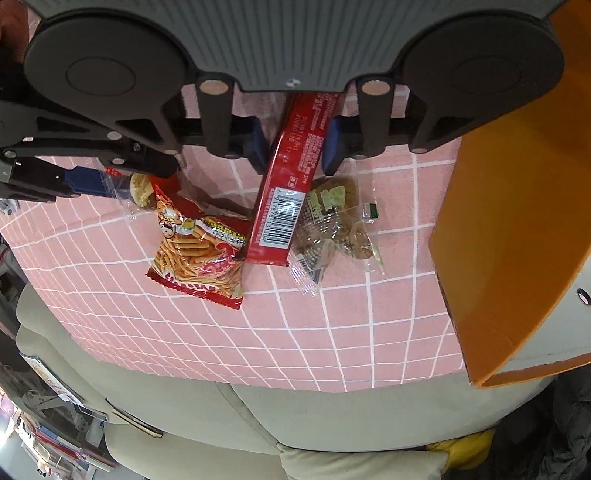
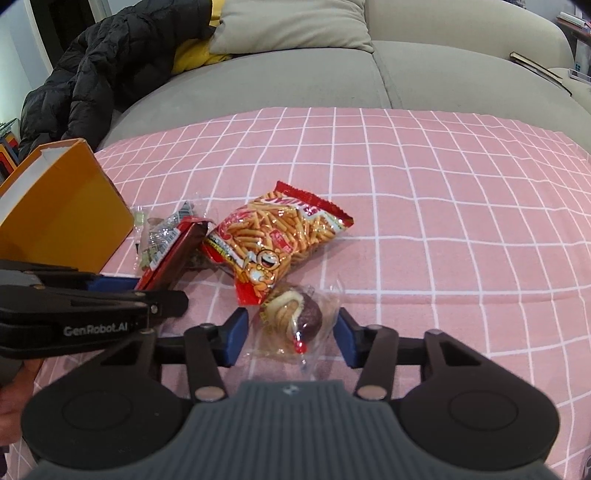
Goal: Organize snacks
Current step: 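Grasp the red wafer bar with the left tool while the right tool grasps the wrapped candy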
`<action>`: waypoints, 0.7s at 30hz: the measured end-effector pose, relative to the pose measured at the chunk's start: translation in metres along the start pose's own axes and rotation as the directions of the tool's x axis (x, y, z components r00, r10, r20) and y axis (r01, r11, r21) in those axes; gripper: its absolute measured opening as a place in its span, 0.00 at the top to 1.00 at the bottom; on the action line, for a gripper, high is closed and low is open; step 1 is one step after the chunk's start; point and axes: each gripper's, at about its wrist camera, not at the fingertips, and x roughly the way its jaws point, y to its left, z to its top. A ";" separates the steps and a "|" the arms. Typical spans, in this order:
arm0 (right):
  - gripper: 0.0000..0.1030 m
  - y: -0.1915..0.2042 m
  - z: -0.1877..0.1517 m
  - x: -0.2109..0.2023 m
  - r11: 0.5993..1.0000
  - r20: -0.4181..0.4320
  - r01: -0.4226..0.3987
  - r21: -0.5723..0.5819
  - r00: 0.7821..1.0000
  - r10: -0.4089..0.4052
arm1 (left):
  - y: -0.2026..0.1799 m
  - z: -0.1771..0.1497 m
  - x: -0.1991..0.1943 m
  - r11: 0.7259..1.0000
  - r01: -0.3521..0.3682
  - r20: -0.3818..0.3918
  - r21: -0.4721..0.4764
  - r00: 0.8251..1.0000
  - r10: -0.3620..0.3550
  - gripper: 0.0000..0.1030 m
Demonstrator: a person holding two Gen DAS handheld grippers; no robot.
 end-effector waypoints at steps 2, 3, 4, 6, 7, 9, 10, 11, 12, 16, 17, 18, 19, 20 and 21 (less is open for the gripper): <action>0.60 0.001 -0.002 0.000 1.000 0.000 0.009 -0.012 1.000 -0.009 | -0.001 0.000 -0.001 1.000 0.003 0.000 -0.003 1.000 -0.003 0.69; 0.61 0.002 -0.002 0.000 1.000 0.000 0.011 -0.016 1.000 -0.011 | -0.002 -0.001 -0.002 1.000 0.003 0.000 0.000 1.000 -0.003 0.71; 0.62 0.002 -0.002 -0.001 1.000 -0.002 0.009 -0.019 1.000 -0.009 | -0.003 -0.001 -0.003 1.000 0.001 0.001 0.008 1.000 -0.001 0.73; 0.64 0.004 -0.001 -0.002 1.000 -0.011 0.003 -0.025 1.000 -0.003 | -0.007 -0.003 -0.006 1.000 -0.014 0.007 0.019 1.000 0.014 0.74; 0.64 0.005 -0.001 -0.002 1.000 -0.016 0.002 -0.028 1.000 -0.003 | -0.007 -0.003 -0.007 1.000 -0.019 0.005 0.015 1.000 0.018 0.74; 0.65 0.007 -0.002 -0.004 0.999 -0.026 0.004 -0.035 1.000 -0.005 | -0.006 -0.005 -0.012 1.000 -0.017 0.002 -0.007 1.000 0.017 0.74; 0.65 0.009 -0.002 -0.005 0.999 -0.031 0.002 -0.036 1.000 -0.003 | -0.006 -0.007 -0.014 1.000 -0.018 -0.001 -0.016 1.000 0.018 0.74; 0.65 0.010 -0.004 -0.006 0.999 -0.037 -0.001 -0.036 0.999 -0.001 | -0.005 -0.008 -0.016 0.999 -0.021 -0.006 -0.025 1.000 0.021 0.74; 0.65 0.011 -0.005 -0.008 0.999 -0.041 0.001 -0.035 0.999 -0.002 | -0.005 -0.011 -0.019 0.999 -0.022 -0.009 -0.034 1.000 0.022 0.74; 0.65 0.014 -0.012 -0.021 1.000 -0.041 -0.002 -0.031 0.999 0.001 | -0.005 -0.022 -0.034 0.998 -0.011 0.002 -0.061 1.000 0.012 0.74; 0.65 0.015 -0.014 -0.025 1.000 -0.042 -0.003 -0.031 0.999 0.001 | -0.006 -0.025 -0.040 0.998 -0.010 0.010 -0.066 1.000 0.010 0.74; 0.65 0.016 -0.017 -0.029 0.999 -0.043 -0.001 -0.032 0.999 0.000 | -0.006 -0.027 -0.044 0.998 -0.009 0.014 -0.070 1.000 0.010 0.74; 0.65 0.017 -0.019 -0.033 0.999 -0.043 0.000 -0.033 0.999 -0.001 | -0.007 -0.030 -0.050 0.997 -0.007 0.020 -0.074 1.000 0.009 0.74; 0.65 0.018 -0.021 -0.037 0.999 -0.042 -0.001 -0.032 0.999 0.000 | -0.008 -0.032 -0.056 0.997 -0.005 0.028 -0.077 1.000 0.007 0.74; 0.65 0.020 -0.024 -0.042 1.000 -0.041 -0.001 -0.031 0.999 0.000 | -0.010 -0.035 -0.062 0.997 -0.005 0.038 -0.079 0.999 0.008 0.74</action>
